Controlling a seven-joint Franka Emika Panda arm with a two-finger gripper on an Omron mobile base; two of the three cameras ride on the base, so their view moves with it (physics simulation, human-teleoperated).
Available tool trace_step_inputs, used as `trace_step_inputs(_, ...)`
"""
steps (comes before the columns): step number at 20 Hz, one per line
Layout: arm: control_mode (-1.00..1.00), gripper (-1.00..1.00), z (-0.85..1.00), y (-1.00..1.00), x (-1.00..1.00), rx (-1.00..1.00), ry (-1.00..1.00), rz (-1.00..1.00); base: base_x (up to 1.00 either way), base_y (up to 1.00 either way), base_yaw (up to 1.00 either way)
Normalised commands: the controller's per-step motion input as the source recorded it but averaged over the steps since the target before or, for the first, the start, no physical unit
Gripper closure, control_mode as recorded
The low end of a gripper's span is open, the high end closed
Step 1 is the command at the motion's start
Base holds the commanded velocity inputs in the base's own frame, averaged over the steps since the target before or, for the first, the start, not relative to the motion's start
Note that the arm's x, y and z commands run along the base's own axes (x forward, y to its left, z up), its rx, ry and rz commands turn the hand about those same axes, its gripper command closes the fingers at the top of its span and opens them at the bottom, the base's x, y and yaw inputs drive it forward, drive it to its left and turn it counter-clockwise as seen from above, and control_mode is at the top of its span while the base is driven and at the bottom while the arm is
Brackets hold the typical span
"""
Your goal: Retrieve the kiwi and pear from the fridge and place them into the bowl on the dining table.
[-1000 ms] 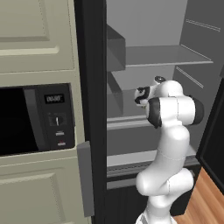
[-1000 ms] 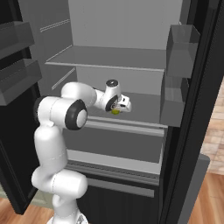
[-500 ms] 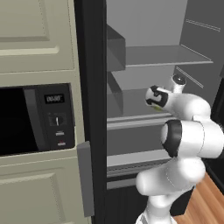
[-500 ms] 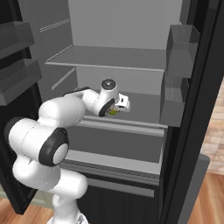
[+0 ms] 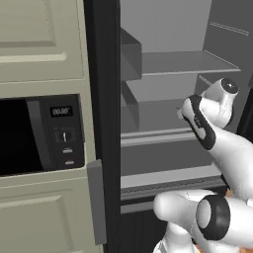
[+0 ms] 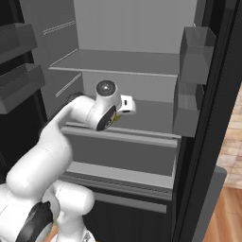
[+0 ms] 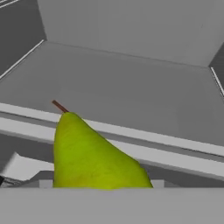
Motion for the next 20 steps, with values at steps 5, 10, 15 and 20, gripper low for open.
trace_step_inputs(5, -1.00, 1.00, 0.30, 0.10, -1.00, -0.07, -0.25, 0.14, 0.00, 0.00, 0.00)
trace_step_inputs(10, -1.00, 1.00, 0.00, 0.21, -0.78, -0.07, -0.13, 0.04, 0.00, 0.00, 0.00)
trace_step_inputs(15, -1.00, 1.00, 0.00, 0.17, -0.04, -0.04, 0.00, -0.01, 0.00, 0.00, 0.00)
trace_step_inputs(20, -1.00, 1.00, 0.04, 0.01, -0.05, 0.00, 0.00, 0.00, 0.00, 0.00, 0.00)
